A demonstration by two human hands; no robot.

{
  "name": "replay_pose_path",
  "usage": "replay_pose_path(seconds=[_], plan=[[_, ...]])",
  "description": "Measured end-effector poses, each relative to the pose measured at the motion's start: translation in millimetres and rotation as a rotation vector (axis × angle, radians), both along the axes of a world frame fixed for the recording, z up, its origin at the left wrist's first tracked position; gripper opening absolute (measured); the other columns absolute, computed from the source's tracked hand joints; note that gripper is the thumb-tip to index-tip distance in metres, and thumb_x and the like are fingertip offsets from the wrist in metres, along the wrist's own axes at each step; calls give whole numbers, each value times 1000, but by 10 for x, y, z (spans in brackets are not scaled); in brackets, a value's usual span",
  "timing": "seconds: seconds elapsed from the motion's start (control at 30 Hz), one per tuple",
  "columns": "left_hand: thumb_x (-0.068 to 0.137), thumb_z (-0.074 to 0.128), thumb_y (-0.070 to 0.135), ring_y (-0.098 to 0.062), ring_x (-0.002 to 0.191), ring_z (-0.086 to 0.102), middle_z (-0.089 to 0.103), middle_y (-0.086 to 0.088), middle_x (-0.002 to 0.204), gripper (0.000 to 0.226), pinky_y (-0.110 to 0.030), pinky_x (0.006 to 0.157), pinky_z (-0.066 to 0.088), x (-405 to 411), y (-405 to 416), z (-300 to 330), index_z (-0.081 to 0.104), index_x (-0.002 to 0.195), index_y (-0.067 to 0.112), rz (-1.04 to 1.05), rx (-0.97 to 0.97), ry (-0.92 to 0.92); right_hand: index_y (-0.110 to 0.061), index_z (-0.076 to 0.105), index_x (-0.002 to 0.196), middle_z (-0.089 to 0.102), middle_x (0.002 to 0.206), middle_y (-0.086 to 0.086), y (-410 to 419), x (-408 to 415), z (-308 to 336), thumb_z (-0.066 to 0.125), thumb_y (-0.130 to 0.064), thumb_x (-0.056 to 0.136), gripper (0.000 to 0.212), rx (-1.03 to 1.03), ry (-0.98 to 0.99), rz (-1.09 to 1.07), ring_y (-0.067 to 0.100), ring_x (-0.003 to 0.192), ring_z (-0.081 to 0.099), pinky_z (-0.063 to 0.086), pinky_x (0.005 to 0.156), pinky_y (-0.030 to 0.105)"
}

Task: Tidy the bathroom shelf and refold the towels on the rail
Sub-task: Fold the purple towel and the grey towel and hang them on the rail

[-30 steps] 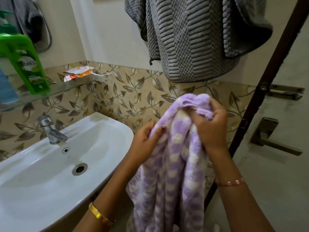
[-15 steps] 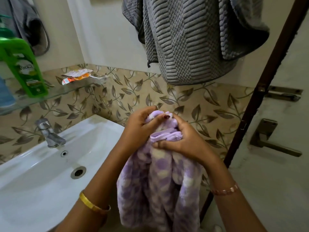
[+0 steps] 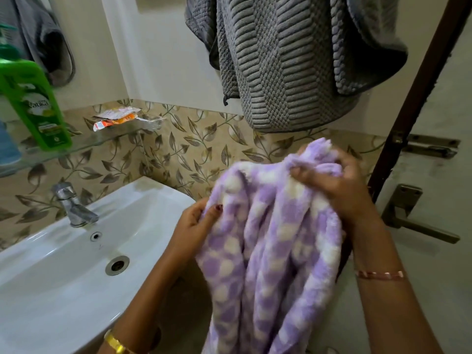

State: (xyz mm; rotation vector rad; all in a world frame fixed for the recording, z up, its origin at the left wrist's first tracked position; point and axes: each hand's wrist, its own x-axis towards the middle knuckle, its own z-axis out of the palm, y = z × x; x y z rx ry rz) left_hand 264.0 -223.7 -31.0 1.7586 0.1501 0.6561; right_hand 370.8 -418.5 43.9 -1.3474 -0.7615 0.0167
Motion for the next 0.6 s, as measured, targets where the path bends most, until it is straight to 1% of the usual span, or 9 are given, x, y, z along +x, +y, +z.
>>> replay_pose_path(seconds=[0.1, 0.17, 0.2, 0.27, 0.33, 0.4, 0.5, 0.53, 0.6], plan=[[87, 58, 13, -4, 73, 57, 66, -2, 82, 8, -20, 67, 47, 92, -69, 258, 66, 85, 14, 18, 165, -86, -22, 62, 111, 69, 109, 0, 148, -118, -83, 82, -17, 60, 55, -381, -71, 259, 8, 96, 64, 52, 85, 24], [87, 56, 5, 6, 61, 50, 61, 12, 65, 18, -11, 59, 40, 120, -152, 434, 62, 75, 17, -5, 270, -136, -29, 44, 132, 56, 130, -9, 270, -193, -157, 82, -14, 64, 80, -518, -149, 324, -2, 115, 52, 43, 97, 17], [86, 56, 6, 6, 59, 50, 59, 14, 60, 19, -10, 58, 39, 111, -167, 515, 60, 73, 20, -32, 286, -154, -32, 38, 136, 53, 132, -13, 311, -215, -177, 82, -16, 64, 86, -538, -163, 337, -5, 118, 50, 40, 99, 15], [82, 56, 16, -6, 61, 51, 60, 5, 64, 12, -20, 58, 41, 75, -143, 649, 62, 74, 11, -102, 351, -146, -37, 41, 132, 59, 121, -18, 353, -235, -191, 83, -20, 64, 82, -507, -144, 357, -8, 108, 55, 42, 92, 11], [78, 54, 22, -26, 60, 49, 57, -18, 66, 23, -32, 58, 40, 53, -115, 739, 61, 73, 0, -152, 477, -98, -36, 54, 114, 66, 99, -18, 375, -238, -202, 82, -16, 63, 62, -426, -131, 365, -5, 90, 61, 46, 80, 9], [78, 53, 23, -27, 61, 50, 57, -24, 67, 24, -36, 59, 41, 80, -112, 765, 60, 73, 1, -172, 508, -80, -28, 61, 99, 68, 85, -12, 398, -236, -237, 80, -8, 64, 44, -332, -108, 335, 1, 80, 63, 49, 73, 12], [80, 58, 26, -36, 73, 56, 60, -29, 81, 31, -42, 68, 47, 129, -96, 682, 61, 84, -5, -107, 436, -74, -20, 63, 93, 67, 76, -15, 391, -173, -261, 82, -9, 63, 38, -206, -69, 156, 0, 73, 62, 48, 65, 11], [82, 62, 24, -34, 78, 57, 63, -26, 85, 26, -40, 71, 48, 132, -74, 624, 62, 89, -2, -78, 384, -62, -23, 63, 90, 68, 74, -17, 369, -132, -249, 82, -10, 63, 35, -157, -60, 94, -3, 72, 62, 47, 64, 9], [82, 66, 16, -19, 73, 56, 64, -12, 83, 13, -31, 69, 47, 108, -7, 446, 63, 89, 6, -50, 298, -10, -26, 63, 82, 69, 73, -19, 303, -38, -208, 82, -13, 64, 29, -60, -56, -40, -5, 69, 62, 48, 63, 10]])
